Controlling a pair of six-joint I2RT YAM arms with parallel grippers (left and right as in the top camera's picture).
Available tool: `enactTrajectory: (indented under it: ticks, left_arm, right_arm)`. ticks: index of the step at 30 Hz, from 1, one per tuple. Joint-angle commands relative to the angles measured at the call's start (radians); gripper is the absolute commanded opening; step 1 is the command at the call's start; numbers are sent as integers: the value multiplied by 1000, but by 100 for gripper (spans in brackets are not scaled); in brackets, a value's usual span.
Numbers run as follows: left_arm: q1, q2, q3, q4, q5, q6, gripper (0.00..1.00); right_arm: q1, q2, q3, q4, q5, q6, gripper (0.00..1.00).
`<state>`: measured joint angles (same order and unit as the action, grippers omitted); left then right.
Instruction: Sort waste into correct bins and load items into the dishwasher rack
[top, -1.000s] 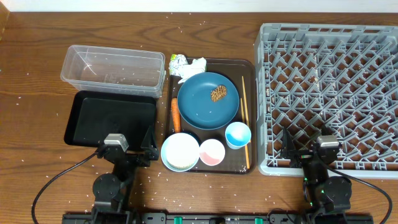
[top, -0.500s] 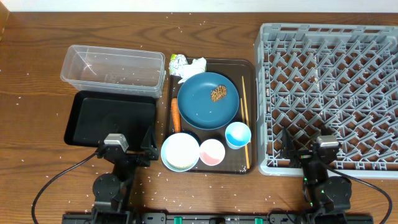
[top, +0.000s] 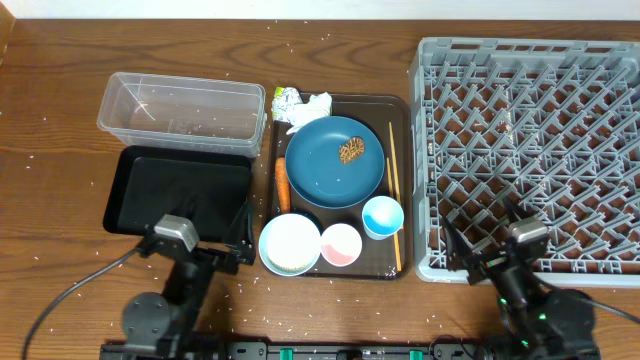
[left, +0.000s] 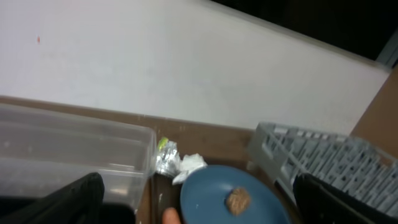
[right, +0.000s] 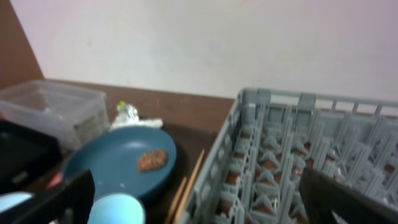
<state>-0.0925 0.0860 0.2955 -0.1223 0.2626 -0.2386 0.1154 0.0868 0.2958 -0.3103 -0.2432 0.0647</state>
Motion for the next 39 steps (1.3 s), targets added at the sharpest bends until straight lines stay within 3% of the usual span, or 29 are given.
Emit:
enactTrajectory:
  ticks: [1,8,12,15,23,26,32,39]
  left_arm:
    - [-2,121,200,-134,15,28,98]
    - [-6,545,681,-619,114,28,98]
    - [-30,749,909,-866,146,28,98]
    - [-73,846,995,-960,146,28,98]
    - [-221,935,993,-996,249,32,98]
    - [-305,971,972,-996,236,138,97]
    - [-494,1083,900,-985,-115,151,93]
    - [-586,1291,832,-858,-114,103,72]
  right_arm:
    - [-16,136,189,-145,-24,-7,99]
    - [-16,565,632,-534,-15,-47,99]
    - [-16,776,830,-667,-16,-47,99]
    - [-16,893,927,-716,-63,-43,99]
    - [-17,1009,966,-735,-191,-42,99]
    - [-17,1005,966,-728,-191,-33,99]
    - [-23,1001,966,-715,-158,68,99]
    - [-66,986,966,-738,-138,107,99]
